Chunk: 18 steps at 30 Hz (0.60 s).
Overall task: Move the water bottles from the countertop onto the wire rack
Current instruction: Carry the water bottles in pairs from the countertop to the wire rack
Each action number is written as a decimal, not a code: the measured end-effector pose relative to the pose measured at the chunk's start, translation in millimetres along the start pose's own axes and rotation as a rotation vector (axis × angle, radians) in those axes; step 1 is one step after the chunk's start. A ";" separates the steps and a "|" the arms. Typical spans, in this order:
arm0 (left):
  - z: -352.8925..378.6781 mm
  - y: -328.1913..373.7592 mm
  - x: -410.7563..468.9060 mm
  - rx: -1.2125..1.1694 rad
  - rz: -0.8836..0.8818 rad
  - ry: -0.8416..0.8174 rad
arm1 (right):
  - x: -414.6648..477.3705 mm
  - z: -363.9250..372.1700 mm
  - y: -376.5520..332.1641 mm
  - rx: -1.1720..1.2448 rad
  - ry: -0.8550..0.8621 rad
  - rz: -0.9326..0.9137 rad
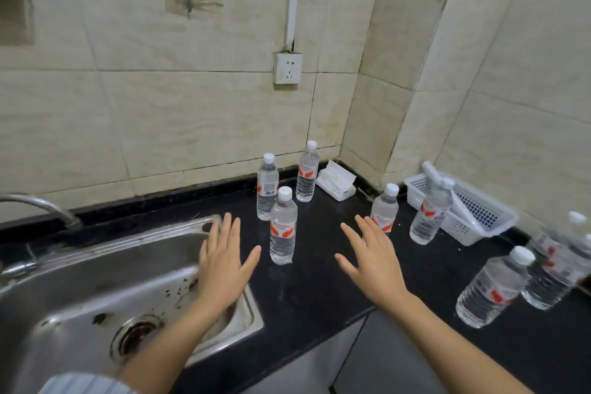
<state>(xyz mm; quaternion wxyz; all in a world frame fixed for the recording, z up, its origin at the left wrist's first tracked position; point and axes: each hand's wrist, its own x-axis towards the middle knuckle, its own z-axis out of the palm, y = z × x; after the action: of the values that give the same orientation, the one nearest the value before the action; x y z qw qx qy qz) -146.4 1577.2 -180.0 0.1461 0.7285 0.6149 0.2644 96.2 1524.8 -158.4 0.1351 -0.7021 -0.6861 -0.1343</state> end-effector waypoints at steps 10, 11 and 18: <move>109.2 -0.4 55.3 -0.369 -0.272 -0.145 | 66.5 82.2 20.0 0.173 -0.197 0.128; 112.9 1.6 61.3 -0.395 -0.278 -0.139 | 69.8 90.1 20.7 0.202 -0.190 0.136; 131.8 20.3 102.1 -0.489 -0.387 -0.025 | 127.0 128.7 17.3 0.732 -0.286 0.293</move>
<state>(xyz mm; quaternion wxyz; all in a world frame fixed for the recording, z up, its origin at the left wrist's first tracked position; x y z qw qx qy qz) -44.7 1687.3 -255.9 0.3719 0.5443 0.6586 0.3628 116.8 1690.2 -230.3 0.2966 -0.7094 -0.5935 0.2378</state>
